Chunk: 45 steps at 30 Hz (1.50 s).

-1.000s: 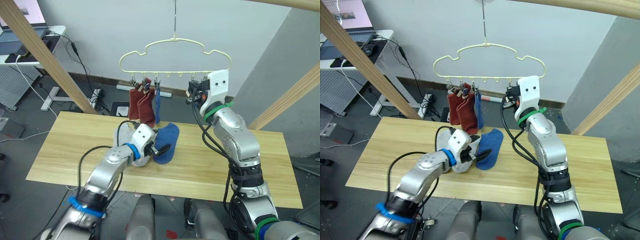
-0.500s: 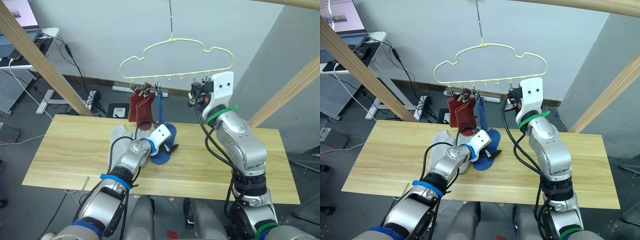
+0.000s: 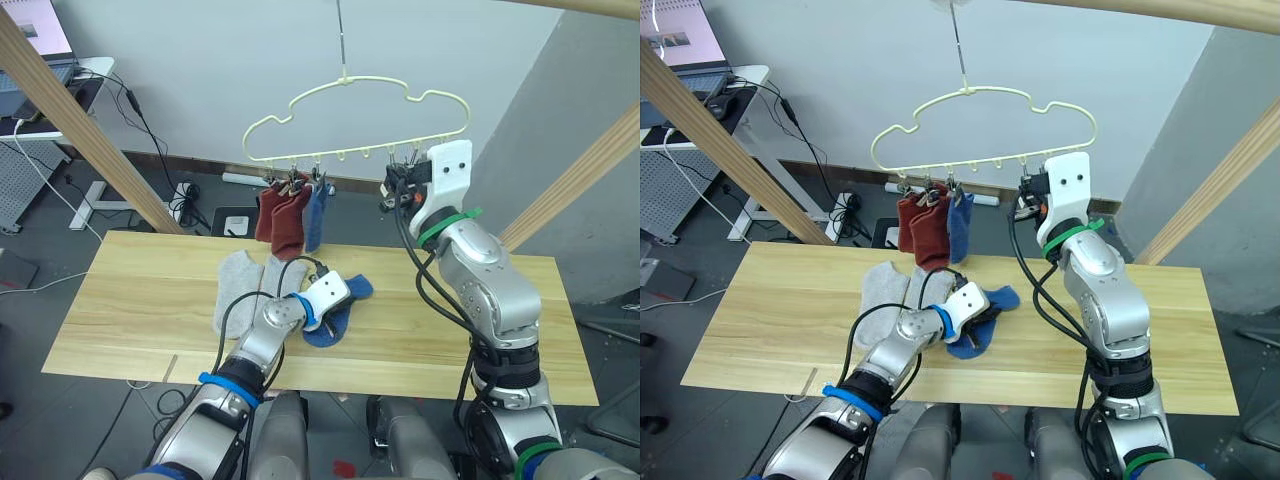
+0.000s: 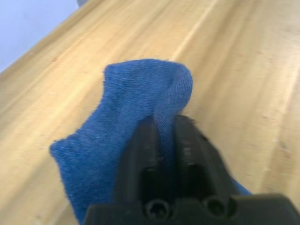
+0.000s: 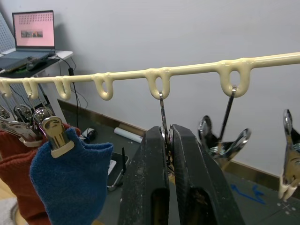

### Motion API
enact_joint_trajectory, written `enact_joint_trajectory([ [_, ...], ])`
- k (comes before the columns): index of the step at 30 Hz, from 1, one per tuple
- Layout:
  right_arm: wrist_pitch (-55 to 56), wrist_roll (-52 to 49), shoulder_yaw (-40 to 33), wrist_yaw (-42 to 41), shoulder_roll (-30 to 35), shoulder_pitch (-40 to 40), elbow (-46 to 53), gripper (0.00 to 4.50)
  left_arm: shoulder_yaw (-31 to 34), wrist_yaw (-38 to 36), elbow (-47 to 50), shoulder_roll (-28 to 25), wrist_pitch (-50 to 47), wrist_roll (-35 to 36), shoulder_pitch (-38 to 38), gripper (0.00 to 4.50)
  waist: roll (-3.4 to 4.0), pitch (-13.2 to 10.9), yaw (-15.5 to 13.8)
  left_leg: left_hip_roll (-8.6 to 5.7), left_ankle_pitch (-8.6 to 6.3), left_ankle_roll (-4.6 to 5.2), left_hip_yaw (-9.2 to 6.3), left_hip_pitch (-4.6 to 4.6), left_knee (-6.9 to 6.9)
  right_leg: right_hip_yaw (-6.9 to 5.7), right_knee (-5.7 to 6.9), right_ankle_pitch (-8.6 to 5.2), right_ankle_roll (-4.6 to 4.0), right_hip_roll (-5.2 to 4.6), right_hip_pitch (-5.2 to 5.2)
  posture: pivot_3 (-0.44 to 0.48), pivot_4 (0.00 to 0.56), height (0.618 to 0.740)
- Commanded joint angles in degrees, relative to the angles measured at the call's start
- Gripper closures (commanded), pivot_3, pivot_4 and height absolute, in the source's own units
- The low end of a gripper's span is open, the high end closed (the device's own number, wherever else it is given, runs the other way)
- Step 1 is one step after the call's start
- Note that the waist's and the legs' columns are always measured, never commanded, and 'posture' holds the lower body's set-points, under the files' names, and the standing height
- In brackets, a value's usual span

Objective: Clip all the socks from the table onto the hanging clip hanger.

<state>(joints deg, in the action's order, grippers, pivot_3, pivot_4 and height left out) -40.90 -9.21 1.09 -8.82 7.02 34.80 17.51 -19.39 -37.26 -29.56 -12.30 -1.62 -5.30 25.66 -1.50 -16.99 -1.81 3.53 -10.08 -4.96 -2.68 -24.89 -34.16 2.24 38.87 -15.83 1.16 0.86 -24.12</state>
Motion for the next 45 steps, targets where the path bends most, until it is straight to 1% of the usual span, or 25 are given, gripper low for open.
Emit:
enact_joint_trajectory([
  [1, -3.54, -1.37, -2.5, -1.01, 1.92, -0.93, -2.37, 4.5, 1.79, -0.43, 4.57, 1.47, -0.8, 3.04, -3.69, 4.47, 0.0, 0.0, -0.02, -0.01, 0.0, 0.0, 0.0, 0.0, 0.0, 0.0, 0.0, 0.0, 0.0, -0.01, 0.0, 0.14, 0.333, 0.74],
  [5, -9.55, -5.94, -6.07, -1.28, 1.59, 0.91, -3.2, 4.5, 8.2, 0.76, 11.74, 6.24, -4.28, 11.47, -4.73, 4.47, -0.03, -0.03, -0.28, -0.02, 0.0, 0.0, -0.07, -0.02, -0.04, -0.05, 0.01, 0.0, 0.0, -0.03, 0.02, 0.149, 0.334, 0.74],
  [7, -15.26, -9.65, -9.88, -0.1, 0.19, 2.91, -3.57, 4.5, 9.07, 0.01, 16.69, 7.03, -2.95, 13.49, -5.43, 4.47, -0.03, -0.03, -0.4, -0.01, 0.01, 0.01, -0.09, -0.04, -0.08, -0.06, 0.02, 0.01, 0.01, -0.02, 0.02, 0.147, 0.328, 0.74],
  [11, -22.8, -14.6, -14.11, 0.32, -0.74, 5.96, -4.24, 4.5, 9.56, -0.69, 22.74, 7.21, -0.04, 15.13, -6.79, 4.47, -0.02, -0.03, -0.49, -0.01, 0.01, 0.01, -0.08, -0.03, -0.07, -0.04, 0.0, 0.01, 0.01, -0.02, 0.05, 0.147, 0.33, 0.74],
  [15, -27.42, -17.51, -16.79, 1.49, -1.22, 7.32, -4.65, 4.5, 9.78, 1.33, 24.19, 7.84, 3.86, 14.32, -6.94, 4.47, -0.02, -0.03, -0.61, -0.02, 0.0, 0.02, -0.07, -0.04, -0.05, -0.04, -0.04, 0.01, 0.01, -0.02, 0.05, 0.148, 0.328, 0.74],
  [21, -35.15, -22.31, -22.7, 3.65, -3.44, 9.76, -5.77, 4.5, 9.81, 5.67, 23.22, 9.46, 9.96, 12.1, -6.61, 4.47, -0.02, -0.03, -1.08, -0.02, 0.0, 0.02, -0.07, -0.03, -0.06, -0.03, -0.04, 0.01, 0.01, -0.02, 0.04, 0.143, 0.328, 0.74],
  [27, -39.39, -24.33, -26.3, 5.74, -4.86, 10.9, -6.27, 4.5, 9.9, 8.6, 21.96, 10.14, 14.18, 10.39, -5.42, 4.47, -0.02, -0.03, -1.14, -0.02, 0.0, 0.02, -0.06, -0.05, -0.05, -0.03, -0.08, 0.01, 0.01, -0.02, 0.04, 0.138, 0.328, 0.74],
  [37, -42.39, -25.36, -30.3, 8.9, -6.84, 12.12, -7.09, 4.5, 9.76, 10.4, 21.38, 9.97, 17.78, 9.11, -5.05, 4.47, -0.02, -0.03, -1.14, -0.02, 0.0, 0.03, -0.06, -0.05, -0.04, -0.04, -0.1, 0.01, 0.02, -0.02, 0.04, 0.135, 0.324, 0.74],
  [45, -41.42, -24.88, -31.06, 10.08, -5.6, 13.24, -9.16, 4.5, 9.12, 10.97, 23.94, 8.81, 19.51, 8.01, -7.34, 4.47, -0.01, -0.02, -1.13, -0.03, 0.0, 0.03, -0.06, -0.05, 0.0, -0.04, -0.14, 0.0, 0.02, -0.02, 0.04, 0.136, 0.322, 0.74],
])
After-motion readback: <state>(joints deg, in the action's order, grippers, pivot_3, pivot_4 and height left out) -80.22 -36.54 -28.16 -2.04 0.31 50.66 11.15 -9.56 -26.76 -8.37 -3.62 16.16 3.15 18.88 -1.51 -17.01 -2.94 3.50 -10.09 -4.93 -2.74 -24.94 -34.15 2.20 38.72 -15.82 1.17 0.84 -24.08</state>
